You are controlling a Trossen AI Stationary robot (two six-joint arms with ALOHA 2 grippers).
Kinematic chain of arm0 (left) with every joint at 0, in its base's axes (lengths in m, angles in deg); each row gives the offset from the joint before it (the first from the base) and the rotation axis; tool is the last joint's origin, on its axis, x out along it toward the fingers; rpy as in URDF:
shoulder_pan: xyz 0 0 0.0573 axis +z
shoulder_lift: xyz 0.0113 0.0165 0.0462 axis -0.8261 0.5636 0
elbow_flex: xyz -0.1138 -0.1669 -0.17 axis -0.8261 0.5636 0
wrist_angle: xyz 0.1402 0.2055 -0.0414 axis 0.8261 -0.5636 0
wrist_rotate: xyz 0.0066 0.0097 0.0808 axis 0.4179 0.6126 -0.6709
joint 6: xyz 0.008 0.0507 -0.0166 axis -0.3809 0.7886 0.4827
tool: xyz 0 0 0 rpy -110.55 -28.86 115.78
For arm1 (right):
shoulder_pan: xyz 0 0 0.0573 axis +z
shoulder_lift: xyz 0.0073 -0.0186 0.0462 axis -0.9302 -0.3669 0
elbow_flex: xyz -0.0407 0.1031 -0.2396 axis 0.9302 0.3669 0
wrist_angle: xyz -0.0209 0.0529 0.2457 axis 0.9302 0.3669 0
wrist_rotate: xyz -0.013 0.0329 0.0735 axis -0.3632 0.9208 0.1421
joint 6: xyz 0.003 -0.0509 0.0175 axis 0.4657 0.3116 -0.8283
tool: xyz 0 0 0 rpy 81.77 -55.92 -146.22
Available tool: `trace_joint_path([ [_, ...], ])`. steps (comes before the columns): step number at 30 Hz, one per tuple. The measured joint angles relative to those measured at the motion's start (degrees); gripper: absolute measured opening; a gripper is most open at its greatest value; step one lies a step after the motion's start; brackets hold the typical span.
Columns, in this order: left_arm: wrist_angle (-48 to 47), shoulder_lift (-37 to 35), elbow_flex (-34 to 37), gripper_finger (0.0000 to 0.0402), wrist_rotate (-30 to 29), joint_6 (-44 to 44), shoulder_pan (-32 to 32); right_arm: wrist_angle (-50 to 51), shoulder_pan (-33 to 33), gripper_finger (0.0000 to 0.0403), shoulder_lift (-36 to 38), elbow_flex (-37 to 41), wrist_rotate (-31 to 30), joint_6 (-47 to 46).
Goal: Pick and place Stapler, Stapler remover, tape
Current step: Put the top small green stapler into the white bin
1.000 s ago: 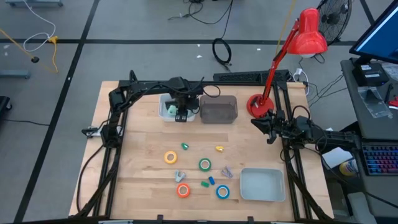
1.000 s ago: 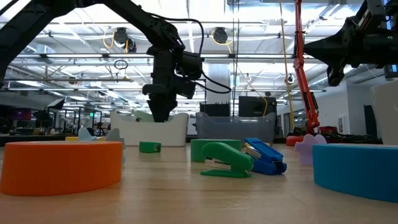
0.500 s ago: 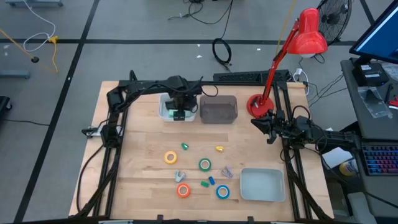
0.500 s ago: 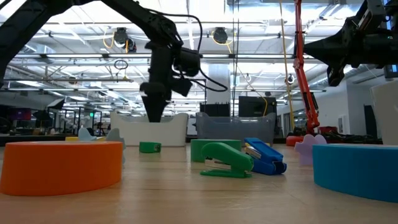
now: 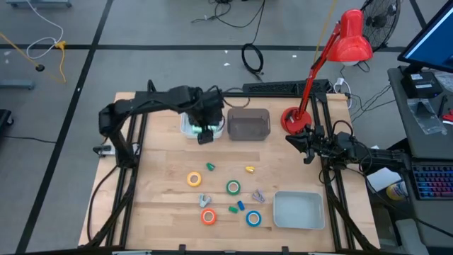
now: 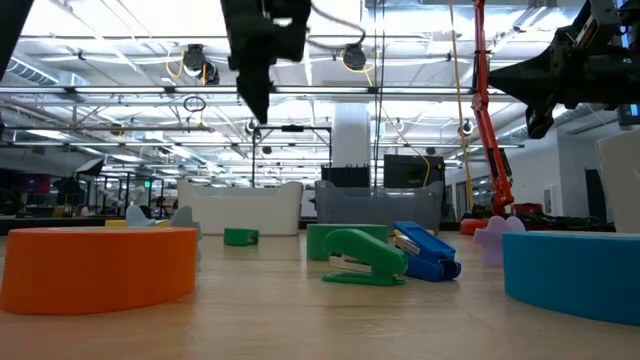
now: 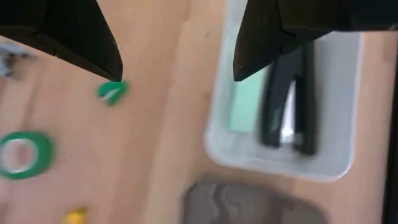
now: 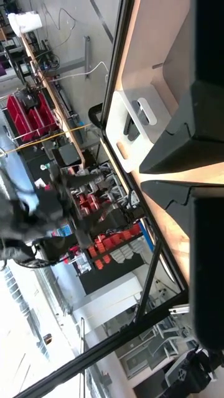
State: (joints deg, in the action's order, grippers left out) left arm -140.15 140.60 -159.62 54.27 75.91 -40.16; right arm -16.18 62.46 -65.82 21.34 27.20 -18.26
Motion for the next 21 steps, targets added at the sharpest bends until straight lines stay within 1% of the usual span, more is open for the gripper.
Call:
trace_joint_path([
  [4,0.2,-0.1,0.1,0.031,-1.8,-0.1,-5.7,0.0,0.0,0.002,0.0,0.0,0.0,0.1],
  [8,2.1,0.5,2.3,0.031,-6.5,6.1,-11.2,0.0,0.0,0.002,0.0,0.0,0.0,0.1],
  [11,4.8,0.7,5.9,0.031,-9.2,9.5,-14.4,0.0,0.0,0.002,0.0,0.0,0.0,0.1],
  [15,11.2,0.7,11.8,0.031,-9.8,11.6,-17.5,0.0,0.0,0.002,0.0,0.0,0.0,0.1],
  [19,17.5,0.6,16.7,0.031,-12.8,14.4,-19.2,0.0,0.0,0.002,0.0,0.0,0.0,0.1],
  [21,19.5,0.7,18.5,0.031,-12.9,14.9,-19.5,0.0,0.0,0.002,0.0,0.0,0.0,0.1],
])
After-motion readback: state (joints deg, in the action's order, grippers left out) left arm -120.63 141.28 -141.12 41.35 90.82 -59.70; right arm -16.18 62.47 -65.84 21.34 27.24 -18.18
